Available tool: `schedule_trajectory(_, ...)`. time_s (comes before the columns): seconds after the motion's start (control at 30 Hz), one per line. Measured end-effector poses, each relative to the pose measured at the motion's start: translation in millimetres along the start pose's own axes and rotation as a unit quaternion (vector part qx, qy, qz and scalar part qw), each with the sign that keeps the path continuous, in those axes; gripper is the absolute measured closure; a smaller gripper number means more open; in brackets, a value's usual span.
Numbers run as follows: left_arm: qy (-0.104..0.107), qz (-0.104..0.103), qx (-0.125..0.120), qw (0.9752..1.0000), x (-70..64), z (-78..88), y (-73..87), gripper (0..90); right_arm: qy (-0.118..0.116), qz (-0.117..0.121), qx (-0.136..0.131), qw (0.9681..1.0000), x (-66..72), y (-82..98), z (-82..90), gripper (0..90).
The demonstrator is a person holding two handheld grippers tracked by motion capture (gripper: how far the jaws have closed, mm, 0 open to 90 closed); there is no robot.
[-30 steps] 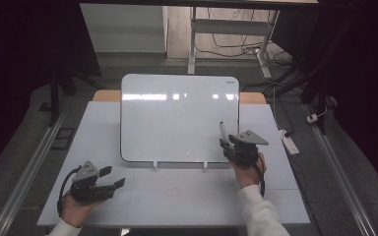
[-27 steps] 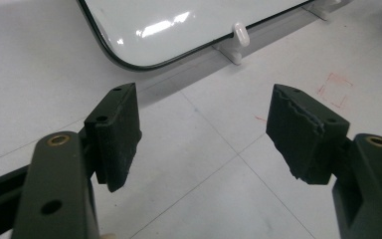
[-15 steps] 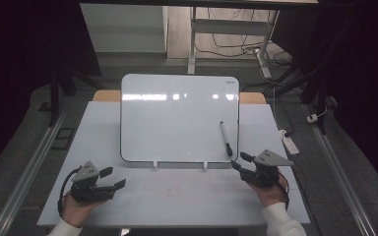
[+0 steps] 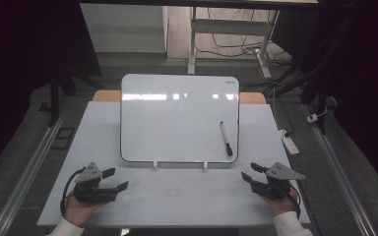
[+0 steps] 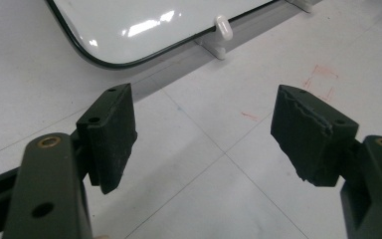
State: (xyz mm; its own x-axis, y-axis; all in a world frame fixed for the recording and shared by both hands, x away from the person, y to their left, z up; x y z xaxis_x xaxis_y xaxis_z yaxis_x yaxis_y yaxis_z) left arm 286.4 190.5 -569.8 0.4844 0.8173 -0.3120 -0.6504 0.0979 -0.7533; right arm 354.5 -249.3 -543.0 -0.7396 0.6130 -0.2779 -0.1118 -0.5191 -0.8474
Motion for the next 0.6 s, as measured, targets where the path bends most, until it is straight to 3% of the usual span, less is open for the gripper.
schedule_trajectory(0.6,0.002,-0.004,-0.002,1.0000,-0.7,-0.1,-0.4,25.6,0.004,0.010,0.007,0.9999,-0.2,3.2,-1.0,45.8)
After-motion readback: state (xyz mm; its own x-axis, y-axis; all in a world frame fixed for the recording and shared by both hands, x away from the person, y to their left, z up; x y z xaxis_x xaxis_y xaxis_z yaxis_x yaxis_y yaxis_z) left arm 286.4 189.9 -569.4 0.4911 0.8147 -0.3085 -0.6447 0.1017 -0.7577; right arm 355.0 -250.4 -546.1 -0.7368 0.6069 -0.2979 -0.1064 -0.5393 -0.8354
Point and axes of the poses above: each handheld gripper's, and its own axes: z roughly backward along the jaws, y roughly out of its underside, x roughly to its left, the point moved 9 cm from there along -z, roughly forward along the jaws, and after that the axes turned 13 degrees about z, right-handed, at the moved point
